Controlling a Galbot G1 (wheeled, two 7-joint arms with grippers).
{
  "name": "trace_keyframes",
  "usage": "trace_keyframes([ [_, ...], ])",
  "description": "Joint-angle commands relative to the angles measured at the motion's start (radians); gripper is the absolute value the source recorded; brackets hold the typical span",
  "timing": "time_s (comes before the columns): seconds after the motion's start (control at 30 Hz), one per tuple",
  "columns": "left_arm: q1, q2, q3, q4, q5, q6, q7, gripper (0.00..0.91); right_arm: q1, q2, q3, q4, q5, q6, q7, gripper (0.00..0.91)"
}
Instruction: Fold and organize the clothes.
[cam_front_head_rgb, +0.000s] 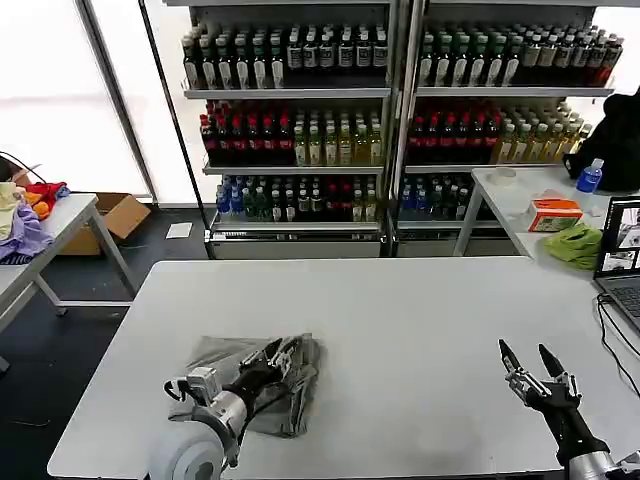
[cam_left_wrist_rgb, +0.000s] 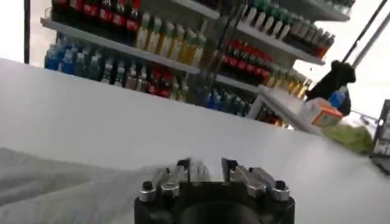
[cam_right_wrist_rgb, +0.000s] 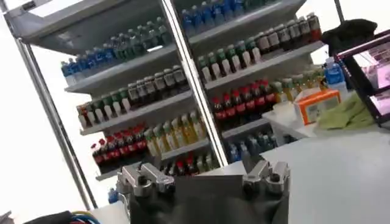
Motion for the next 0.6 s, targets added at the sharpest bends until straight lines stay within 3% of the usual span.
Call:
trace_keyframes([
  [0.03,0.035,-0.008,-0.187,-0.184,-0.197,-0.014,0.005,0.907,0.008,0.005,-0.014,0.003,-0.004,-0.009,0.002,0.907],
  [0.17,0.125,0.044,-0.374,-0.112,0.012,0.036,0.124,0.907,0.005,0.004,-0.017,-0.003,-0.004,-0.004,0.001,0.907],
  [0.27,0.236,0.057,-0.476,-0.052,0.057,-0.052,0.158,0.907,0.005,0.003,-0.016,-0.008,-0.006,0.002,0.001,0.907],
  [0.43,0.351,0.06,-0.499,0.059,0.132,-0.108,0.236,0.907,0.003,-0.001,-0.025,-0.007,-0.009,0.0,-0.004,0.907],
  [0.6,0.339,0.037,-0.462,0.138,0.154,-0.115,0.27,0.907,0.002,-0.003,-0.031,0.002,-0.012,-0.002,-0.002,0.907],
])
